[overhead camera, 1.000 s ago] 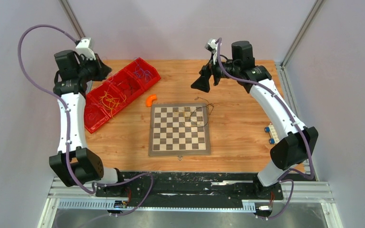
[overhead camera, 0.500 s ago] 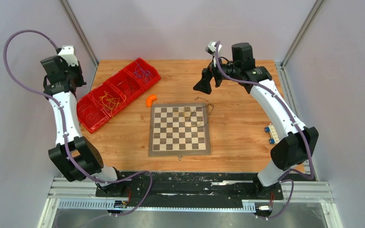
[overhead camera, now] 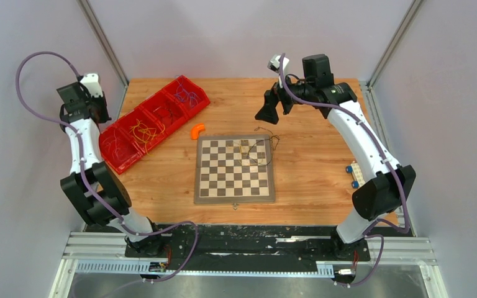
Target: Untangle the cables
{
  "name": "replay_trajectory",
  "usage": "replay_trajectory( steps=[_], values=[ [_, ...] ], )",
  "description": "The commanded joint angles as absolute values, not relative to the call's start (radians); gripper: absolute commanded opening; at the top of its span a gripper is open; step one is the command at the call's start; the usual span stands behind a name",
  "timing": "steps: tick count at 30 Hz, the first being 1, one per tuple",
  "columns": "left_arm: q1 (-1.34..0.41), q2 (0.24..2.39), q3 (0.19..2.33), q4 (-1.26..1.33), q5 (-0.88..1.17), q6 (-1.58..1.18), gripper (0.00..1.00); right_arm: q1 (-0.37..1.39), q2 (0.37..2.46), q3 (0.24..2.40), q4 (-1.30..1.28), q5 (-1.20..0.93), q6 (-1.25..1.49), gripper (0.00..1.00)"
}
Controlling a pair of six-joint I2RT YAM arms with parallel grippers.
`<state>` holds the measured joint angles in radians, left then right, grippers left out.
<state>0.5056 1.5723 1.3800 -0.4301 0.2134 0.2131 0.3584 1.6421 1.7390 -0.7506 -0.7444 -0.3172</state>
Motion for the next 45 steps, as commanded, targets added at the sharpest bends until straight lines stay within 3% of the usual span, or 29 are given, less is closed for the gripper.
replay_trajectory(
  steps=[1,18,24,33,37,40,45],
  values=[
    [0.514,1.488,1.522,-0.426,0.298,0.164,0.0,0.355,1.671,1.824,-0.784,-0.739,-0.342,1.0],
    [0.514,1.544,1.531,-0.312,0.229,0.239,0.0,0.355,1.782,1.986,-0.887,-0.738,-0.351,1.0],
    [0.513,1.606,1.406,-0.235,0.26,0.225,0.15,0.356,1.802,2.012,-0.91,-0.722,-0.355,1.0],
    [0.514,1.686,1.222,-0.166,0.22,0.246,0.21,0.356,1.796,1.961,-0.917,-0.712,-0.362,1.0],
    [0.514,1.737,1.236,-0.22,0.21,0.248,0.35,0.356,1.805,1.965,-0.924,-0.701,-0.379,1.0],
    [0.514,1.718,1.267,-0.277,0.209,0.243,0.58,0.355,1.811,1.965,-0.933,-0.685,-0.394,1.0],
    [0.513,1.597,1.294,-0.337,0.234,0.237,0.74,0.349,1.813,1.931,-0.952,-0.649,-0.427,1.0]
  ],
)
